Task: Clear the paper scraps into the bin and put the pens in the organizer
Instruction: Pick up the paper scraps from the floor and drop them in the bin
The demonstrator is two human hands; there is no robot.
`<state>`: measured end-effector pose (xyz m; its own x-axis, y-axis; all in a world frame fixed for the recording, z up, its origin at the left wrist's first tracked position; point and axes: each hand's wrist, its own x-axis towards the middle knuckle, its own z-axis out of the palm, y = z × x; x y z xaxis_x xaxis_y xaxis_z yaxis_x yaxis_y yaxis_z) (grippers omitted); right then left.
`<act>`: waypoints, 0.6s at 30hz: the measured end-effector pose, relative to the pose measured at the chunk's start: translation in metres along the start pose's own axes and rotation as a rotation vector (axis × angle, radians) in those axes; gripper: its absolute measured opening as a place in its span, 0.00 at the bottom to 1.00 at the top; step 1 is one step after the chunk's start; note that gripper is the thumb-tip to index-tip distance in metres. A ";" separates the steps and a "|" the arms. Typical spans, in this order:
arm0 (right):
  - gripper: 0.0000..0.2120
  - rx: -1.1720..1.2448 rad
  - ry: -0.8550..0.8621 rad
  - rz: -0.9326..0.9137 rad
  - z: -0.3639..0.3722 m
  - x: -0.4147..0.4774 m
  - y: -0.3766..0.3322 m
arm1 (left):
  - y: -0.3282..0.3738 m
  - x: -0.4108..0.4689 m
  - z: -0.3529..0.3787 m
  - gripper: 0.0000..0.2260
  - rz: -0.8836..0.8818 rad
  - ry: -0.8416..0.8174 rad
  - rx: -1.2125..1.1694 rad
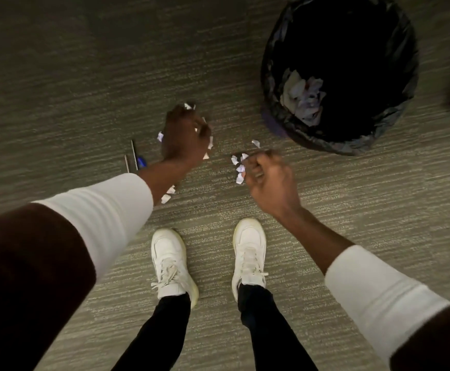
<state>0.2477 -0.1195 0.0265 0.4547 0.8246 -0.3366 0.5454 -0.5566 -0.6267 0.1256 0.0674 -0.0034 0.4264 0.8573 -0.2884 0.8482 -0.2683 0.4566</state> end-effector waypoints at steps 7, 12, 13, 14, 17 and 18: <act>0.30 -0.314 -0.267 0.098 0.067 0.030 0.055 | -0.081 -0.002 0.022 0.18 -0.065 -0.244 0.200; 0.36 -0.394 -0.271 0.111 0.103 0.072 0.084 | -0.112 0.019 0.071 0.33 -0.062 -0.290 0.219; 0.38 -0.400 -0.254 0.098 0.110 0.080 0.089 | -0.117 0.023 0.082 0.37 -0.067 -0.284 0.207; 0.41 -0.402 -0.239 0.090 0.116 0.088 0.093 | -0.121 0.028 0.091 0.39 -0.063 -0.276 0.194; 0.47 -0.426 -0.219 0.083 0.131 0.107 0.106 | -0.129 0.040 0.120 0.48 -0.026 -0.262 0.194; 0.48 -0.427 -0.215 0.084 0.136 0.112 0.110 | -0.129 0.042 0.127 0.50 -0.020 -0.258 0.197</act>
<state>0.2635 -0.0746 -0.1758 0.3782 0.7526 -0.5391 0.7738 -0.5767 -0.2621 0.0737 0.0826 -0.1816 0.4528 0.7308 -0.5108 0.8912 -0.3534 0.2844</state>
